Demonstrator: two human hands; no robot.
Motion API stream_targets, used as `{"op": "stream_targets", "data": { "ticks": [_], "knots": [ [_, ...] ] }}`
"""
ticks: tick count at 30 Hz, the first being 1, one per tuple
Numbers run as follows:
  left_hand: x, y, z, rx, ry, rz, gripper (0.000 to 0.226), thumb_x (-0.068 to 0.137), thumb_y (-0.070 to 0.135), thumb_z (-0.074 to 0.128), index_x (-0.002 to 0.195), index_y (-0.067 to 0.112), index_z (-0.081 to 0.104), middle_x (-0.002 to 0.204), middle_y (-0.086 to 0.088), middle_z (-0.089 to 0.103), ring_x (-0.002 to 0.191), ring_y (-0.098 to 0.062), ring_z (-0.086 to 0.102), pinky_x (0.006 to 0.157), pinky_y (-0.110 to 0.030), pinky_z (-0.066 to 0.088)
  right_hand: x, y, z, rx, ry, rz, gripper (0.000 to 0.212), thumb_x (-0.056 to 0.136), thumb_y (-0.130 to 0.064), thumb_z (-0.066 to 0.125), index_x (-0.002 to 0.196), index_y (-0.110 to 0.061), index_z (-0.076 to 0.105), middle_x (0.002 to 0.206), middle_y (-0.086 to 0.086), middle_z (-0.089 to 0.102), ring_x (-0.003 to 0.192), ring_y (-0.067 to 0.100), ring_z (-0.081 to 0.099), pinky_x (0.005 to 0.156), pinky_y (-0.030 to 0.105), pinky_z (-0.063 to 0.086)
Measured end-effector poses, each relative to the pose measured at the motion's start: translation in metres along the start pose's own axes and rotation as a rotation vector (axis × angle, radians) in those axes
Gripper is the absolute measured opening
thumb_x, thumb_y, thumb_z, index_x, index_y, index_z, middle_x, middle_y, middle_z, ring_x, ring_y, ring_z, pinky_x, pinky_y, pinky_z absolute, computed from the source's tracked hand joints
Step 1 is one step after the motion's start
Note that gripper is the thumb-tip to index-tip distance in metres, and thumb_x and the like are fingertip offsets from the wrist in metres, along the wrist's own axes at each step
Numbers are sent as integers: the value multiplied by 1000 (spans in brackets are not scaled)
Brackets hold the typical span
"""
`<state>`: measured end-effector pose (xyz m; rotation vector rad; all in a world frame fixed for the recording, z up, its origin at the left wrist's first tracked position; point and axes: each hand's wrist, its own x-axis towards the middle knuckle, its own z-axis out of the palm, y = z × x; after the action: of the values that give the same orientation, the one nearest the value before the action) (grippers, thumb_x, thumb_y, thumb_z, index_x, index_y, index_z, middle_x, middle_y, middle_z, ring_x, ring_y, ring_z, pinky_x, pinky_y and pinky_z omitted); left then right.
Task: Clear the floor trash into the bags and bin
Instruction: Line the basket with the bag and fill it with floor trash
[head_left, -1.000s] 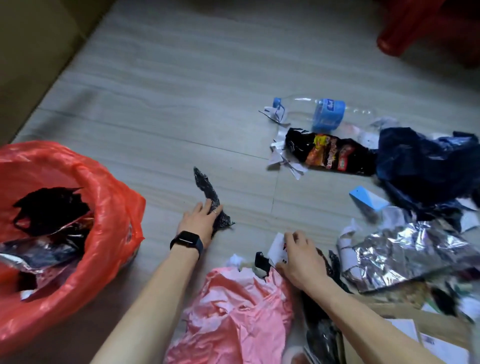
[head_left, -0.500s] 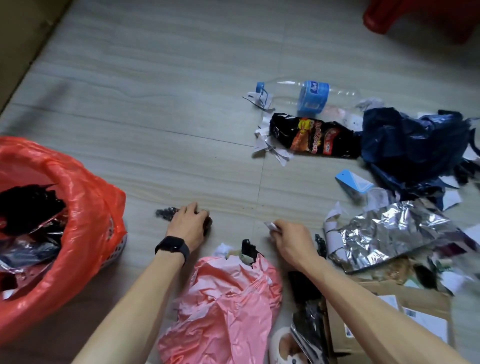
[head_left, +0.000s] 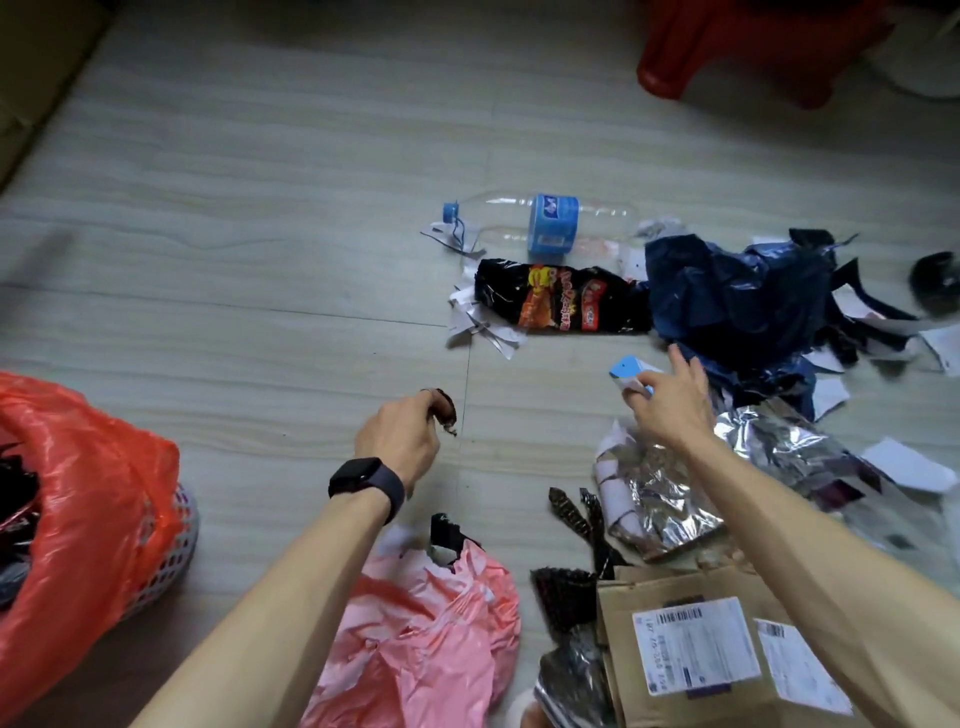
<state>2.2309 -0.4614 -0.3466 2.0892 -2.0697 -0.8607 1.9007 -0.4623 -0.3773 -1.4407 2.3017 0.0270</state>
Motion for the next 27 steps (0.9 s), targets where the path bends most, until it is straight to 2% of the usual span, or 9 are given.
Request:
{"op": "stream_targets", "data": {
  "ticks": [2,4,6,9,13,17,21,24,27],
  "knots": [
    [3,8,-4,-17,-29,-29,33,90,20,41,108,36,63,110,3,70,99,-29,62,73,-32,48,11,0,7,-65,-108,-17,26,96,-32,51,103,-16,71,150,16,35,136,37,35,110,43,32],
    [3,11,-7,-47,-35,-32,30,91,27,43,112,33,63,110,3,70,100,-29,62,76,-33,50,10,-1,20,-144,-126,-59,28,94,-24,53,102,-4,70,124,19,51,111,38,54,95,43,42],
    [0,10,-10,-39,-13,-30,27,94,38,42,107,31,64,100,3,71,92,-29,62,72,-34,52,5,-2,35,-132,-22,-79,27,93,-20,54,100,1,69,114,16,58,101,37,56,88,43,45],
    [-5,5,-18,-25,45,-37,31,97,44,40,100,31,67,85,3,70,86,-30,62,62,-33,46,1,-8,47,-30,47,-17,28,94,-21,55,104,3,68,117,17,59,103,38,54,84,40,42],
    [-9,0,-36,-56,126,-14,19,95,29,54,104,32,71,101,6,73,96,-24,65,73,-31,48,0,-26,41,99,5,9,21,92,-20,57,84,-4,68,95,19,66,78,33,55,65,33,38],
    [-19,-6,-73,-142,235,-35,23,88,15,58,90,33,73,89,10,73,84,-16,66,65,-19,38,-23,-87,18,240,144,-215,25,98,-30,54,86,-12,66,92,7,60,76,22,50,66,31,34],
    [-32,-24,-122,-174,334,-47,25,85,9,57,84,30,72,73,12,68,74,-17,68,62,-18,38,-70,-175,-11,416,89,-515,32,94,-30,56,67,-15,57,71,3,61,68,23,55,61,37,41],
    [-51,-54,-171,-146,448,-59,24,86,8,58,88,27,74,83,6,75,79,-19,70,70,-25,47,-117,-247,-30,567,66,-702,27,90,-22,59,64,-22,53,63,-6,57,60,10,50,58,31,39],
    [-83,-107,-222,-86,593,-75,26,85,3,59,90,23,75,96,2,75,93,-21,69,80,-25,46,-165,-317,-41,660,15,-864,14,87,-18,58,74,-20,56,64,-6,58,58,12,48,57,30,40]
  ]
}}
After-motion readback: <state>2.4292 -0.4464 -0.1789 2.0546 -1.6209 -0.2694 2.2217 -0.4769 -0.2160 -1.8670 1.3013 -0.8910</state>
